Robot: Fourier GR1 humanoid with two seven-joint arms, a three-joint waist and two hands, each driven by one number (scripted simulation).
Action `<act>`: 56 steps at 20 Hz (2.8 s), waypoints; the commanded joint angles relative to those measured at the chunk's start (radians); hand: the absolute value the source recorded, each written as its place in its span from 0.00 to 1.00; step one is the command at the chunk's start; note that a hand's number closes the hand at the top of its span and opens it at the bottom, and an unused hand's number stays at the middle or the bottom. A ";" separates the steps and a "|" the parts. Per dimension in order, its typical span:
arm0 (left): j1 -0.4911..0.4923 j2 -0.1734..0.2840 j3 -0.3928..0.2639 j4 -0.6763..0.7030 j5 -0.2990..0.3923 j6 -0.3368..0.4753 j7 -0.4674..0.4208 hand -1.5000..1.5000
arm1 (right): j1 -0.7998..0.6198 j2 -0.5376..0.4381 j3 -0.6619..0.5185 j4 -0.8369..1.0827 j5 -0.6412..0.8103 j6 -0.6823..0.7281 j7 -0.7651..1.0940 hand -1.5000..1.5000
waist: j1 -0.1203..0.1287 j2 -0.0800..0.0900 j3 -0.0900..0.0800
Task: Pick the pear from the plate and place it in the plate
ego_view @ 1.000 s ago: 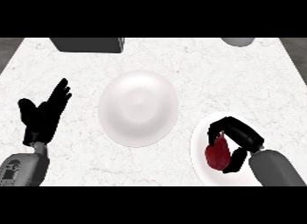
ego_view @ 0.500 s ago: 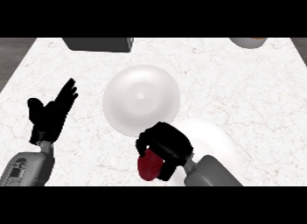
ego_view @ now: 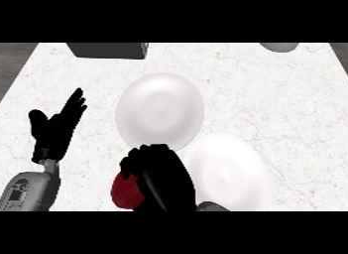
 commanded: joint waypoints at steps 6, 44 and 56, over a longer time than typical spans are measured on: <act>0.012 0.007 0.014 0.007 -0.009 -0.012 -0.050 0.50 | -0.287 0.003 0.105 0.129 -0.076 -0.229 0.476 1.00 | 0.004 0.017 0.001; 0.066 -0.024 0.039 -0.056 -0.033 -0.013 -0.032 0.50 | -0.304 0.003 -0.396 0.396 -0.961 -0.040 -0.458 0.00 | -0.031 0.013 0.002; 0.089 -0.041 0.040 -0.108 -0.038 -0.026 0.013 0.50 | -0.286 -0.069 -0.593 0.512 -1.076 0.287 -0.606 0.00 | -0.022 0.016 0.002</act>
